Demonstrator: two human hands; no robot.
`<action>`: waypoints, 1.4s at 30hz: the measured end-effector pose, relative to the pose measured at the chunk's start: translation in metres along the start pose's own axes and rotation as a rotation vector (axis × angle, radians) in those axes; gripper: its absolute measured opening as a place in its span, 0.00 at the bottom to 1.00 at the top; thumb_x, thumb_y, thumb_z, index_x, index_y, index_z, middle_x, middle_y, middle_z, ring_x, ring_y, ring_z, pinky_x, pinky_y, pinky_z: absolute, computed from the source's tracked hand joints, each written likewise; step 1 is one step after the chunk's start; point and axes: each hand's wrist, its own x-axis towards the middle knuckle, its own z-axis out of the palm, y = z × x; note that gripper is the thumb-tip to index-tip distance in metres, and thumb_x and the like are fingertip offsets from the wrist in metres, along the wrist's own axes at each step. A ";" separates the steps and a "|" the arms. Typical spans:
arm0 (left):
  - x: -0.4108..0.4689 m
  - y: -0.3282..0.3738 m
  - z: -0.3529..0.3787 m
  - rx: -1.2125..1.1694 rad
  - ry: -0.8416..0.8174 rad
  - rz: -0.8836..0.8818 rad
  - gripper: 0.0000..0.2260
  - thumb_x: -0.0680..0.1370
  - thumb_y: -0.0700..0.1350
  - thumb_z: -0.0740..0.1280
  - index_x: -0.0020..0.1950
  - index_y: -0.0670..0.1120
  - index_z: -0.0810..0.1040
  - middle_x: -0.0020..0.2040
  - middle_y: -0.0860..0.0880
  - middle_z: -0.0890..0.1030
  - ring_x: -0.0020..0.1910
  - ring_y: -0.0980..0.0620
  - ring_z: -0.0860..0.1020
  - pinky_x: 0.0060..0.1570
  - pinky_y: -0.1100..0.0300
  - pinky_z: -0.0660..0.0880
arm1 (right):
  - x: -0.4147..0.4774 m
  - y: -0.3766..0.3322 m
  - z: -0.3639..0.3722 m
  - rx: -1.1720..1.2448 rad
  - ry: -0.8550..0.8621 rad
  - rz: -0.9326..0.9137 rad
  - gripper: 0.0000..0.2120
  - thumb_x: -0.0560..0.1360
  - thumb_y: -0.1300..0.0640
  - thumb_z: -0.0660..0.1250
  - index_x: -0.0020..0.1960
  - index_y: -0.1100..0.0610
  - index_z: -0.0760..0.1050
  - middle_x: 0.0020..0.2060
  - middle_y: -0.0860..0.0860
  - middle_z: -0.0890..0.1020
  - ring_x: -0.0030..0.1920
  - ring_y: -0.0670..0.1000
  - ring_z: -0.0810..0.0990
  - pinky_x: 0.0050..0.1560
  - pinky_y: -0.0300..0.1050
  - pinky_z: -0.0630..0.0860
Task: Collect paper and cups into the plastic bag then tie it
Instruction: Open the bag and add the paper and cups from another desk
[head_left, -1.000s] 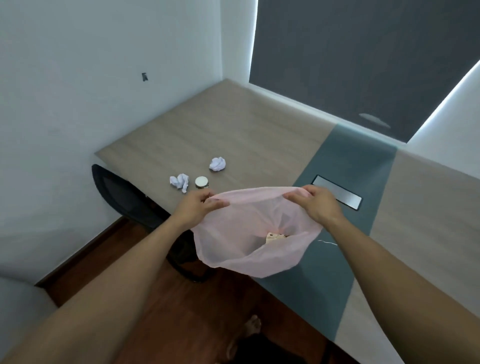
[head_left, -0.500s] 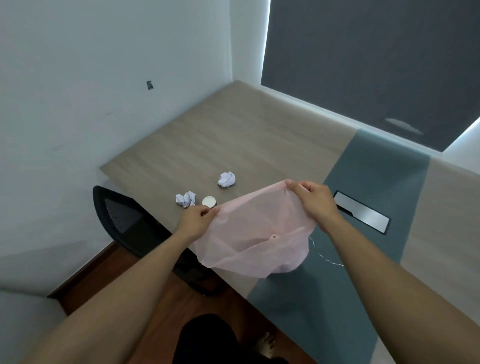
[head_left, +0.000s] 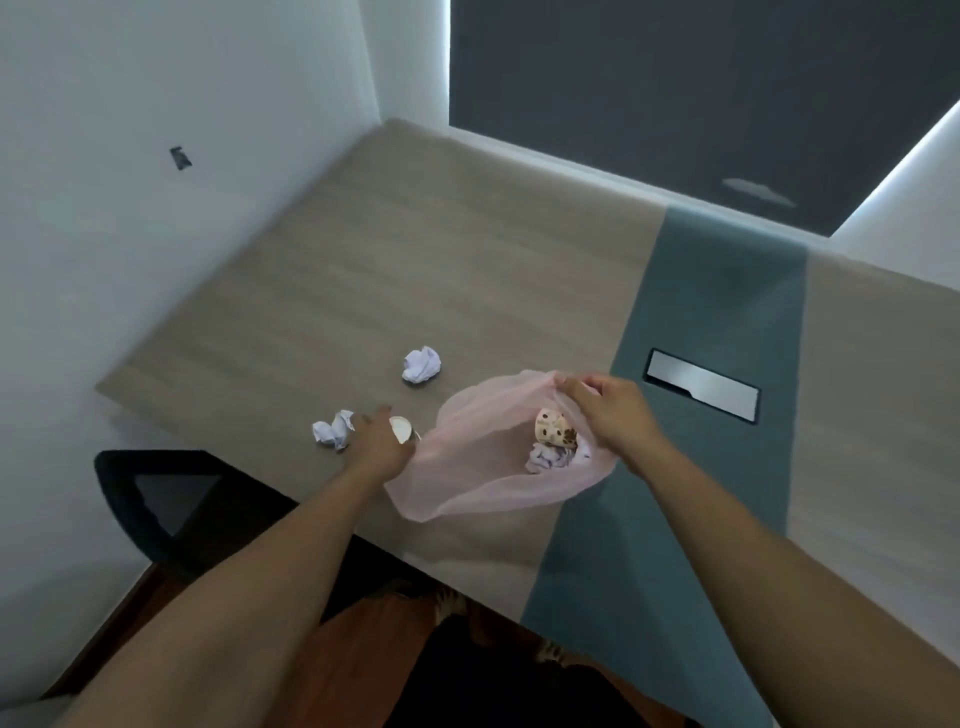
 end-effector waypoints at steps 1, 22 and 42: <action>0.009 -0.004 0.005 0.025 -0.009 0.014 0.37 0.79 0.55 0.74 0.84 0.50 0.63 0.78 0.36 0.64 0.76 0.36 0.70 0.71 0.46 0.71 | 0.003 0.000 0.003 -0.008 0.009 0.005 0.17 0.83 0.40 0.71 0.52 0.52 0.89 0.45 0.48 0.87 0.45 0.48 0.83 0.44 0.43 0.75; 0.038 0.034 -0.077 -1.333 -0.746 0.121 0.24 0.81 0.49 0.71 0.76 0.47 0.75 0.63 0.40 0.81 0.52 0.47 0.84 0.53 0.55 0.84 | 0.030 -0.007 0.050 0.218 0.090 0.218 0.12 0.82 0.41 0.72 0.53 0.47 0.89 0.49 0.40 0.87 0.52 0.43 0.85 0.50 0.39 0.78; 0.016 0.058 -0.028 -0.223 -0.941 0.156 0.21 0.84 0.61 0.66 0.67 0.46 0.79 0.63 0.46 0.86 0.58 0.41 0.87 0.61 0.46 0.83 | 0.032 -0.009 0.069 0.195 0.102 0.230 0.13 0.80 0.40 0.72 0.50 0.48 0.89 0.48 0.43 0.89 0.49 0.47 0.86 0.47 0.42 0.78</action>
